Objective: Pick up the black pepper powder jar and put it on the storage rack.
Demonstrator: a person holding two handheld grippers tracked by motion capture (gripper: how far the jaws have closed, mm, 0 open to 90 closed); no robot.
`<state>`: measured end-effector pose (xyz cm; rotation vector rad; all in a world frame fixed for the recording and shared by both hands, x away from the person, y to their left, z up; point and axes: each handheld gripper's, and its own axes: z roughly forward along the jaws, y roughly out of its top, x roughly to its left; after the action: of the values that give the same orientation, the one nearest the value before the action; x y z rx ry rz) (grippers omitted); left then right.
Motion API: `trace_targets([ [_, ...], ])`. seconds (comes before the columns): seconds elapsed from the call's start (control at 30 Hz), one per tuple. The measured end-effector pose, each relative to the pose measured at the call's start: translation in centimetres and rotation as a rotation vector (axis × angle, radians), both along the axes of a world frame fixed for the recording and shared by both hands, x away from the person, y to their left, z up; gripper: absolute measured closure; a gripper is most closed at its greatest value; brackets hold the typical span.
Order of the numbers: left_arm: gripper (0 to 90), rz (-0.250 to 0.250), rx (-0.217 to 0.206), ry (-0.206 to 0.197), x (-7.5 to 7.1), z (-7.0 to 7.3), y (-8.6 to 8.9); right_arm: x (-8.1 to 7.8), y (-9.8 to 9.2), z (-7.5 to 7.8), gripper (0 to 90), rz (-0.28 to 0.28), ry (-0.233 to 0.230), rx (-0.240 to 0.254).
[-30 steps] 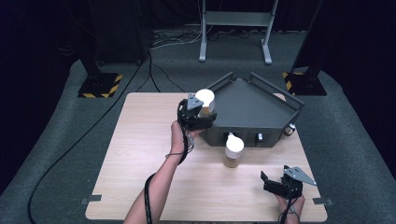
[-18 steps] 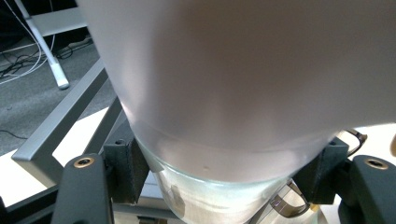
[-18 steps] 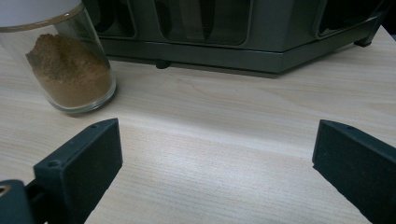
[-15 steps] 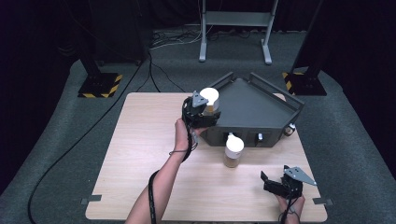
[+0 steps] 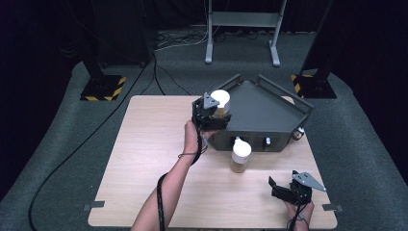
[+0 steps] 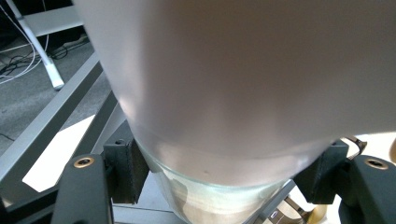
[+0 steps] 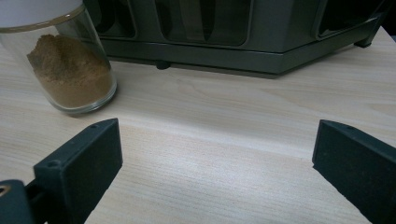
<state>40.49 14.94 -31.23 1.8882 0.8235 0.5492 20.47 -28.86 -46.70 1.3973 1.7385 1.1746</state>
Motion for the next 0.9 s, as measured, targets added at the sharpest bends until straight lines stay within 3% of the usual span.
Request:
trace_targets([
  [0.9, 30.8, 0.009, 0.006, 0.016, 1.1, -0.6, -0.8, -0.1, 0.0, -0.1, 0.5, 0.000, -0.004, 0.001],
])
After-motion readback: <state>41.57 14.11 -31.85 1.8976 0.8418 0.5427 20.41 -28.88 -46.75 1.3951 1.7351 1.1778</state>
